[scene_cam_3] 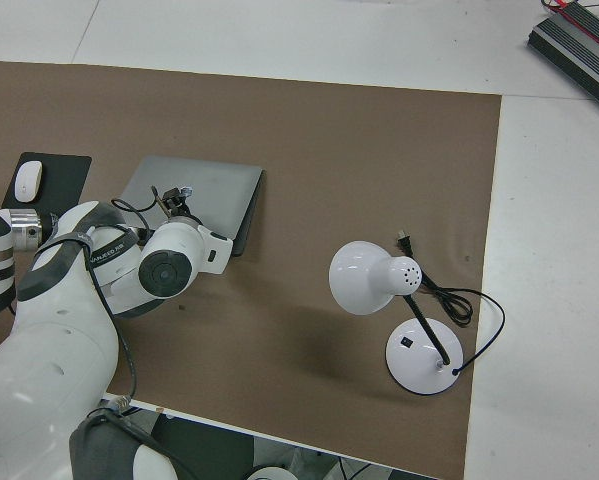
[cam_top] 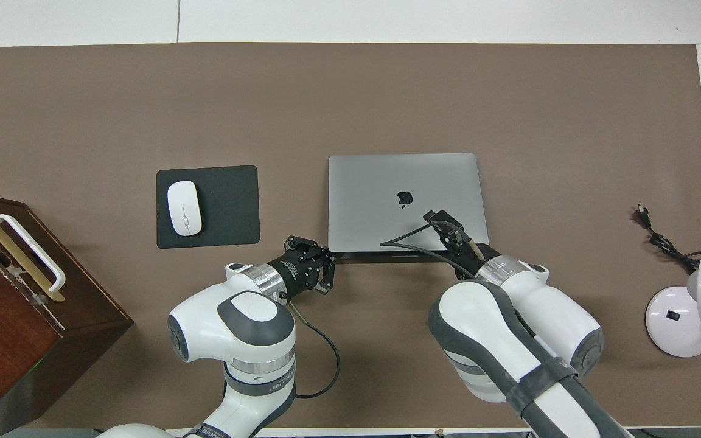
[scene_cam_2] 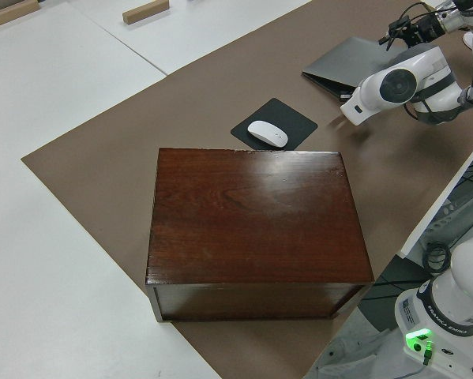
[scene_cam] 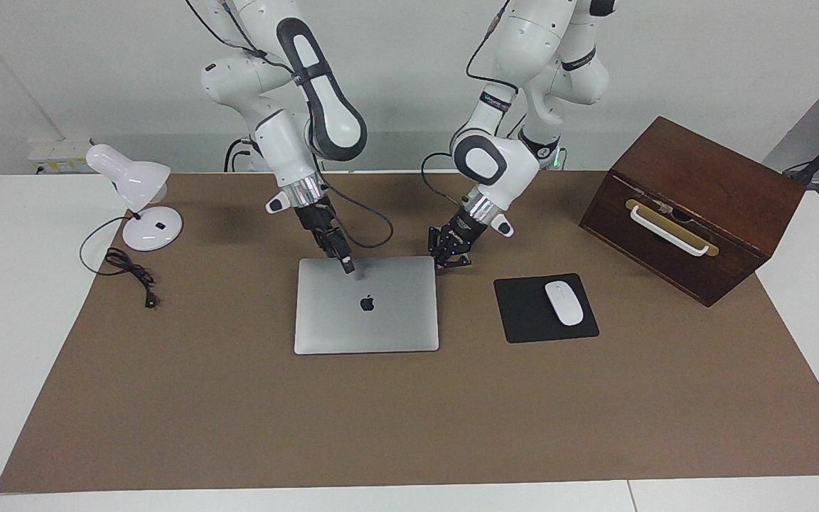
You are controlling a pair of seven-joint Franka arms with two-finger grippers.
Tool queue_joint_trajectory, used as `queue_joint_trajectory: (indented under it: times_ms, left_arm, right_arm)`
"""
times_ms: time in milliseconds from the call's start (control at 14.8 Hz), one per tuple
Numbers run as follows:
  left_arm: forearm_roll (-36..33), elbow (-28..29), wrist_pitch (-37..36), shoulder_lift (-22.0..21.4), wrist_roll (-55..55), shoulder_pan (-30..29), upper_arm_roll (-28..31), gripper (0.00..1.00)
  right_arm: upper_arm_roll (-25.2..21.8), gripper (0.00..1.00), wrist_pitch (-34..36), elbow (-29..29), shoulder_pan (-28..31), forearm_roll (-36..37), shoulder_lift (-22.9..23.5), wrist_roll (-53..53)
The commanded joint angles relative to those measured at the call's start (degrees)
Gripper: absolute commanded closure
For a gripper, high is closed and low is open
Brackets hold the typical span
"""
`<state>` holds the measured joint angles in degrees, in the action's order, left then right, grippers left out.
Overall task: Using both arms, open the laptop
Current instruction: 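Lift the laptop lid upward and away with the right gripper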
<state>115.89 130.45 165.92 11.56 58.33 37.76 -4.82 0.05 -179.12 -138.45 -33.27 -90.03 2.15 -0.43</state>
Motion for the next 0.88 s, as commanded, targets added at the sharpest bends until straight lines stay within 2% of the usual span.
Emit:
queue_joint_trajectory:
  times_ms: [0,812]
  left_arm:
    - [1.71,-1.42,1.07,2.06,-1.82,-0.15,-0.01,1.00]
    - [1.71,-1.42,1.07,2.06,-1.91,-0.15,-0.01,1.00]
  right_arm:
    - [0.22,0.00,-0.44,4.32,1.89,-2.43,1.71,-4.40]
    - [0.22,0.00,0.97,13.46,5.06,-2.43,1.98,-6.60]
